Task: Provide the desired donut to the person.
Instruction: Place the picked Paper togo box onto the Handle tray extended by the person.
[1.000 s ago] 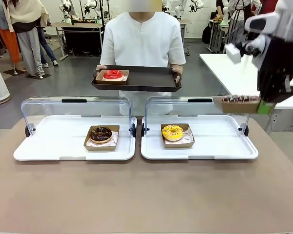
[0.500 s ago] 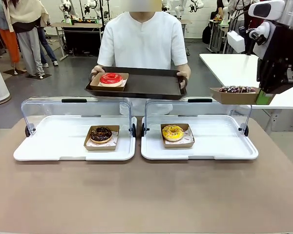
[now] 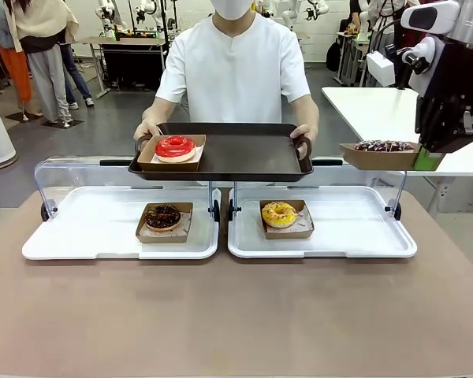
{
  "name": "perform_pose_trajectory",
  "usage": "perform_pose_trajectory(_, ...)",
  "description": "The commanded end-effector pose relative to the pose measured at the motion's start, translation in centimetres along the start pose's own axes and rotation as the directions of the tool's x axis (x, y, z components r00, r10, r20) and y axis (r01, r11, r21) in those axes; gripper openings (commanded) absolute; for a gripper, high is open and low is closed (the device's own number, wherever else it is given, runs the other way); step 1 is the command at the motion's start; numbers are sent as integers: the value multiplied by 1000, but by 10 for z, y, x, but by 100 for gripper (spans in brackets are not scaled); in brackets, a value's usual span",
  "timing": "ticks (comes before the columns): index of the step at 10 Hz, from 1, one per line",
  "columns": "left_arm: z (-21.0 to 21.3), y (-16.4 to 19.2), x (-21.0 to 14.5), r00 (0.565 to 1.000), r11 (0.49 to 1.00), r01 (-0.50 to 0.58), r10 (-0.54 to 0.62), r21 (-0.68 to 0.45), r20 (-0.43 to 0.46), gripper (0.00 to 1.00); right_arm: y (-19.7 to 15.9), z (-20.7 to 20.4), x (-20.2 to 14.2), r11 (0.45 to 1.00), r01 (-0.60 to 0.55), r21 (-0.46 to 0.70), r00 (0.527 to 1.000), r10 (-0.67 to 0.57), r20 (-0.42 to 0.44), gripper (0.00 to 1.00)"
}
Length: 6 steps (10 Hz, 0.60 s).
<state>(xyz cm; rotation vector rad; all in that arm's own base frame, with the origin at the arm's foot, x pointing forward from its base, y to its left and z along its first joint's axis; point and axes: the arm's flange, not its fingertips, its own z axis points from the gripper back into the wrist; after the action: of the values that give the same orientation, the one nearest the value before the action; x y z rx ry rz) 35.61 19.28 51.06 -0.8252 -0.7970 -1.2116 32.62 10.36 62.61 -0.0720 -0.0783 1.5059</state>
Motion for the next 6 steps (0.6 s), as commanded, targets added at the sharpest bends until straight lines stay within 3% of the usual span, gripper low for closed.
perform_pose_trajectory(1,2,-1,1,1000,1000,10,-10,3,18,100,2,1,1,1000,16,2,1000,-16,-12,0)
perform_pose_trajectory(6,2,-1,1,1000,1000,10,-10,3,18,100,2,1,1,1000,16,2,1000,-16,-12,0)
